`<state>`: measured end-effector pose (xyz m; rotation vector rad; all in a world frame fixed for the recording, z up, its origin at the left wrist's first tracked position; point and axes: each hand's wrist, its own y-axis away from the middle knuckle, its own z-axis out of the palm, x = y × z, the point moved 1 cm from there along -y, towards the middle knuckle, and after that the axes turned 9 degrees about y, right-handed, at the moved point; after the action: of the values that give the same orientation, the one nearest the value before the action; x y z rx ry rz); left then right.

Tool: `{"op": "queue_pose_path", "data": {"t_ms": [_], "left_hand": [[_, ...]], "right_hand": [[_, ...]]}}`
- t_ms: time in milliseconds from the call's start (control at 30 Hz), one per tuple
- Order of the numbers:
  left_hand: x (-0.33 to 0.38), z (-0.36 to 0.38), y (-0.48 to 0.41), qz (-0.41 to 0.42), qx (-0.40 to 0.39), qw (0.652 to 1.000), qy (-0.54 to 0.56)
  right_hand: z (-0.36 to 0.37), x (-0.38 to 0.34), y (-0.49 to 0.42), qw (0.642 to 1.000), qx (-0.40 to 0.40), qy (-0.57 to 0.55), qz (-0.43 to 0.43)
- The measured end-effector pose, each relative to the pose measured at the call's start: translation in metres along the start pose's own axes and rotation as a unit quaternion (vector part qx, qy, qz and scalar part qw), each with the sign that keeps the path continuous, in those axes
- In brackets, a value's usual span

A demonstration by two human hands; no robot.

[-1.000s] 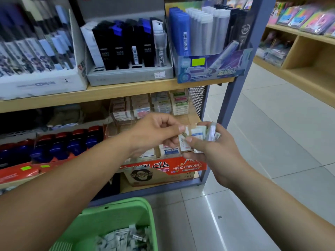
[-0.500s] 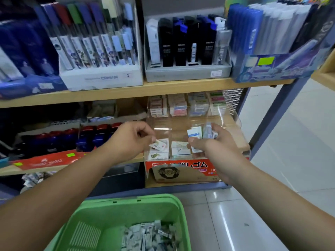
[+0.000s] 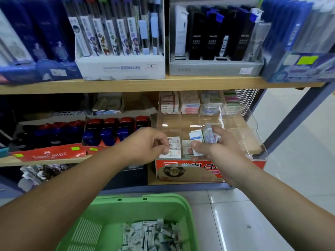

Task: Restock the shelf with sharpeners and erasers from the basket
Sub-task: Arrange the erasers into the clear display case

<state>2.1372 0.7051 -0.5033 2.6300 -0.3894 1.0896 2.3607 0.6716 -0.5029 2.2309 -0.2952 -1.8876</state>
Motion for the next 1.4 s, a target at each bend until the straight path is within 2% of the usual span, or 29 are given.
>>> {"op": "queue_pose_path", "data": {"t_ms": [100, 200, 267, 433, 500, 567, 633, 733, 867, 933, 1067, 1133, 1200, 1267, 1333, 1400], "left_hand": [[0.003, -0.001, -0.001, 0.008, 0.014, 0.999, 0.038], [0.007, -0.001, -0.002, 0.013, -0.044, 0.999, -0.030], [0.011, -0.002, -0.002, 0.003, -0.070, 0.997, -0.038], [0.008, -0.006, 0.002, -0.006, -0.060, 0.996, 0.068], [0.007, -0.007, 0.002, 0.008, -0.016, 0.994, 0.111], [0.008, -0.008, -0.004, 0.010, 0.072, 0.988, 0.139], [0.008, -0.005, -0.011, 0.006, 0.129, 0.989, 0.075], [0.009, 0.000, -0.018, 0.024, 0.120, 0.989, -0.086], [0.007, 0.003, -0.019, 0.081, 0.112, 0.947, -0.291], [0.004, 0.006, -0.019, 0.107, 0.113, 0.933, -0.325], [0.005, 0.010, -0.021, 0.109, 0.107, 0.939, -0.309], [0.003, 0.010, -0.021, 0.103, 0.124, 0.944, -0.288], [0.004, 0.011, -0.017, 0.114, 0.149, 0.960, -0.208], [0.012, 0.012, -0.013, 0.114, 0.143, 0.983, -0.033], [0.026, 0.015, -0.008, 0.069, 0.078, 0.982, 0.160], [0.034, 0.018, -0.004, 0.050, 0.049, 0.974, 0.217]], "right_hand": [[0.003, 0.001, 0.000, 1.000, 0.002, 0.002, -0.003], [0.002, 0.004, -0.002, 1.000, -0.004, 0.004, -0.008], [0.000, 0.005, -0.002, 1.000, -0.006, 0.002, -0.017], [-0.001, 0.006, -0.003, 1.000, -0.017, 0.004, -0.023], [-0.001, 0.006, -0.003, 1.000, -0.020, -0.002, -0.023], [0.000, 0.006, -0.003, 0.999, -0.023, -0.002, -0.028], [0.000, 0.007, -0.003, 0.999, -0.025, 0.001, -0.035], [-0.001, 0.007, -0.002, 0.999, -0.032, 0.001, -0.043], [-0.003, 0.009, -0.004, 0.998, -0.028, -0.002, -0.049], [-0.004, 0.009, -0.004, 0.998, -0.023, -0.012, -0.049], [-0.004, 0.008, -0.006, 0.998, -0.022, -0.019, -0.048], [-0.002, 0.008, -0.006, 0.998, -0.022, -0.017, -0.047], [-0.002, 0.008, -0.005, 0.998, -0.022, -0.017, -0.048], [-0.002, 0.007, -0.004, 0.998, -0.025, -0.011, -0.050], [-0.001, 0.007, -0.003, 0.998, -0.033, -0.001, -0.051], [0.000, 0.006, -0.002, 0.998, -0.040, 0.000, -0.050]]}}
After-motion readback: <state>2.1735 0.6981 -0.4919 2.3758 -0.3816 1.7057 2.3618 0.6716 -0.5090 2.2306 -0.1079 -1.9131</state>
